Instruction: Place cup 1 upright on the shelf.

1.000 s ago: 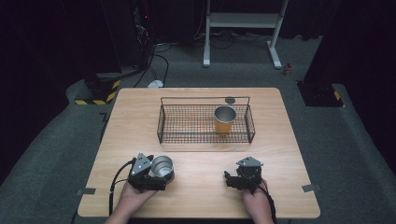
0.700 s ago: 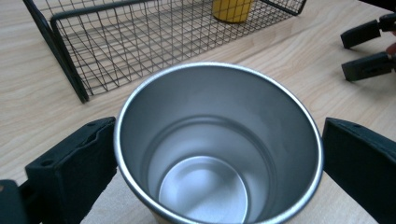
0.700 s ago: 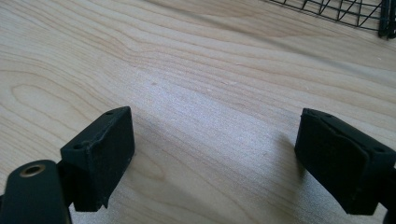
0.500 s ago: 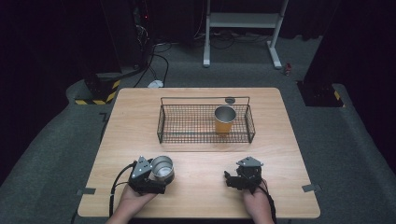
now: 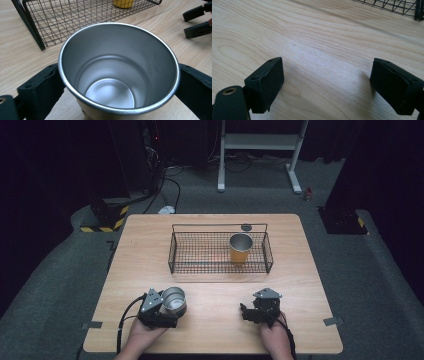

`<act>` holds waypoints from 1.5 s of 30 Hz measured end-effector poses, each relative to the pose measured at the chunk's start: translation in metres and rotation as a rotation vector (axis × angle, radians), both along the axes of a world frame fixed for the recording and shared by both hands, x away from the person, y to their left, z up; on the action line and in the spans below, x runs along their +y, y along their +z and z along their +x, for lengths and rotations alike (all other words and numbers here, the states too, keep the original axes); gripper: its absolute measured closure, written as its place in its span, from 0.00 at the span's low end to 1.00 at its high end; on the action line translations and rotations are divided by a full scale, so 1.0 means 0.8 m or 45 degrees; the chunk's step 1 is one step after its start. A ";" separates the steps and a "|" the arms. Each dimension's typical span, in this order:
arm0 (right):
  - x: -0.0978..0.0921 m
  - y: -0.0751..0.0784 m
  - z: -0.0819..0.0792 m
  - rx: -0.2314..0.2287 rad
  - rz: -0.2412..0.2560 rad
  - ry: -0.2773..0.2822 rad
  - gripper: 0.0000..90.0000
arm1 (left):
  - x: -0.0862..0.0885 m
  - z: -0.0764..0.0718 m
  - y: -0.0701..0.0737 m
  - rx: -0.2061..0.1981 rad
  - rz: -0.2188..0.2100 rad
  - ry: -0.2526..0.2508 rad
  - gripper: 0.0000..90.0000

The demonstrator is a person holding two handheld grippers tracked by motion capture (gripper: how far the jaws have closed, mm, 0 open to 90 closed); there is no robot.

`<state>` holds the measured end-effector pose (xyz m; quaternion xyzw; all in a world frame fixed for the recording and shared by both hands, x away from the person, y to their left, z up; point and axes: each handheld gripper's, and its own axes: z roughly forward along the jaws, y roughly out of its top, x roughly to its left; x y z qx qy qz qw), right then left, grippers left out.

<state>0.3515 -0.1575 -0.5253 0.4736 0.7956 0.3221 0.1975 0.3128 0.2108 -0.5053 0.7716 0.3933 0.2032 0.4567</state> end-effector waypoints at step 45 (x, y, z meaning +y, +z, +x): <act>0.000 0.000 0.000 0.001 0.000 0.005 0.13 | 0.018 -0.008 0.009 -0.127 -0.058 0.093 0.21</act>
